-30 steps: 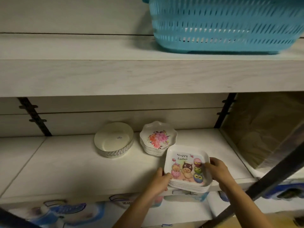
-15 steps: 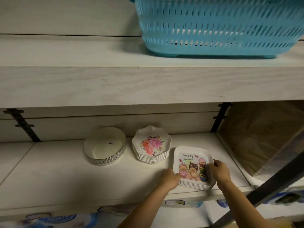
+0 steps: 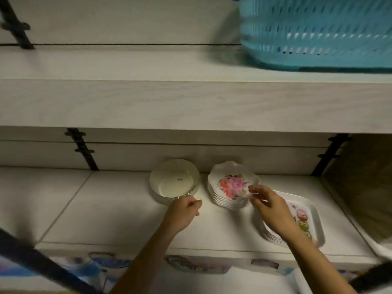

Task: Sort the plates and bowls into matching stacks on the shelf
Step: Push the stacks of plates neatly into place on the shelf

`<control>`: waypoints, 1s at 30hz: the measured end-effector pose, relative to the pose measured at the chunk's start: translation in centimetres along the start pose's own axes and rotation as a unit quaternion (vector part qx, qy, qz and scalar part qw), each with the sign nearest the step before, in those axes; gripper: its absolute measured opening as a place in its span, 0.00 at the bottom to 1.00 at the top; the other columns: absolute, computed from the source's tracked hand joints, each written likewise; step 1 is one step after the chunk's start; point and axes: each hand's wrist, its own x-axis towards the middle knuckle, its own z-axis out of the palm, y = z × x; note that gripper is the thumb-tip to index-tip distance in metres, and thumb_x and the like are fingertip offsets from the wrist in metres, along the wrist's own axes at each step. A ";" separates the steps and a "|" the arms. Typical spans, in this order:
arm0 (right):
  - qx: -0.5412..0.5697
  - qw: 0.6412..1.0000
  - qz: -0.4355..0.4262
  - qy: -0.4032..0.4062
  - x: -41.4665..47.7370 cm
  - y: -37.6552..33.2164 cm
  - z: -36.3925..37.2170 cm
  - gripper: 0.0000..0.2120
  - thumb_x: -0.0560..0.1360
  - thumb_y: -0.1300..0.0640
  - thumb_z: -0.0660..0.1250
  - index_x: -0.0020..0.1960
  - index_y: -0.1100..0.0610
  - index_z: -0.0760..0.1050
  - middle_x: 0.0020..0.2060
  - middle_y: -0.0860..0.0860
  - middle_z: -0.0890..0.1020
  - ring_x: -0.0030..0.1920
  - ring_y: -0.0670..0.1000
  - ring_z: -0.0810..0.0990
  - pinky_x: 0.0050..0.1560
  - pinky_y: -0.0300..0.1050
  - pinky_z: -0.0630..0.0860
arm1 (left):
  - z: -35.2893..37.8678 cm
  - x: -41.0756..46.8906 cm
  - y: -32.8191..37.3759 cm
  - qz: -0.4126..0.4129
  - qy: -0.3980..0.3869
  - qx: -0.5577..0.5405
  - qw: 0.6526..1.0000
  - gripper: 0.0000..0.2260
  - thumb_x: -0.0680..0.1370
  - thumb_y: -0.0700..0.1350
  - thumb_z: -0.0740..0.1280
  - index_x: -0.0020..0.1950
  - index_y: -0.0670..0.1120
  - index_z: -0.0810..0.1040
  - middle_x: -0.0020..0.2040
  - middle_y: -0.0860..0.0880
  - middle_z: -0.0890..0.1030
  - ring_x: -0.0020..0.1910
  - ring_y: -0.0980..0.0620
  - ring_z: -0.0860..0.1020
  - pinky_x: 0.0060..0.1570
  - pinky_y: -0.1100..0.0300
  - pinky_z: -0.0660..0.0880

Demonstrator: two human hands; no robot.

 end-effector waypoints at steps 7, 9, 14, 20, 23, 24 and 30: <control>0.008 0.996 0.024 -0.091 1.3 -5.2 9.3 0.17 0.78 0.56 0.61 0.65 0.59 0.71 0.59 0.55 0.78 0.55 0.54 0.78 0.59 0.49 0.74 | -8.5 1.0 -5.5 -0.061 0.070 -0.045 0.995 0.12 0.77 0.49 0.61 0.35 0.47 0.75 0.39 0.45 0.80 0.33 0.48 0.74 0.42 0.57 0.72; -0.004 0.995 0.057 -0.087 2.0 -5.7 11.9 0.18 0.78 0.53 0.61 0.63 0.62 0.71 0.56 0.58 0.79 0.55 0.58 0.79 0.58 0.53 0.75 | -9.9 2.2 -6.7 -0.087 0.076 -0.045 0.992 0.11 0.78 0.49 0.61 0.39 0.45 0.75 0.44 0.42 0.80 0.42 0.42 0.78 0.46 0.52 0.76; 0.027 0.984 0.151 -0.088 4.6 -6.3 16.5 0.18 0.79 0.51 0.58 0.60 0.64 0.70 0.51 0.62 0.78 0.55 0.63 0.78 0.58 0.59 0.75 | -11.2 5.7 -8.1 -0.151 0.054 -0.133 0.978 0.21 0.79 0.49 0.58 0.65 0.35 0.66 0.63 0.35 0.72 0.61 0.35 0.74 0.54 0.50 0.76; 0.187 0.951 0.232 -0.078 5.7 -6.5 18.0 0.18 0.80 0.58 0.57 0.69 0.57 0.61 0.40 0.54 0.74 0.44 0.56 0.75 0.39 0.46 0.75 | -10.3 8.6 -8.1 -0.145 0.003 -0.222 0.964 0.19 0.79 0.41 0.58 0.70 0.40 0.62 0.67 0.39 0.70 0.65 0.40 0.72 0.57 0.50 0.73; 0.209 0.943 0.246 -0.077 5.8 -6.4 18.4 0.20 0.80 0.59 0.57 0.70 0.56 0.59 0.45 0.58 0.75 0.45 0.57 0.76 0.37 0.46 0.77 | -9.9 9.3 -8.8 -0.130 -0.025 -0.206 0.970 0.23 0.77 0.34 0.54 0.72 0.45 0.60 0.68 0.42 0.70 0.65 0.41 0.71 0.59 0.48 0.74; 0.211 0.942 0.249 -0.073 5.7 -6.5 18.6 0.20 0.79 0.60 0.57 0.70 0.56 0.59 0.47 0.59 0.75 0.45 0.58 0.76 0.36 0.46 0.77 | -9.9 9.3 -9.1 -0.128 -0.022 -0.205 0.970 0.24 0.76 0.34 0.53 0.72 0.46 0.59 0.67 0.42 0.71 0.64 0.41 0.72 0.58 0.47 0.74; 0.209 0.944 0.239 -0.086 4.0 -6.8 20.4 0.22 0.79 0.58 0.59 0.70 0.57 0.57 0.47 0.58 0.76 0.36 0.52 0.78 0.35 0.45 0.78 | -11.0 8.3 -11.5 -0.116 -0.021 -0.226 0.967 0.24 0.74 0.32 0.52 0.70 0.44 0.64 0.67 0.41 0.72 0.64 0.39 0.73 0.60 0.47 0.74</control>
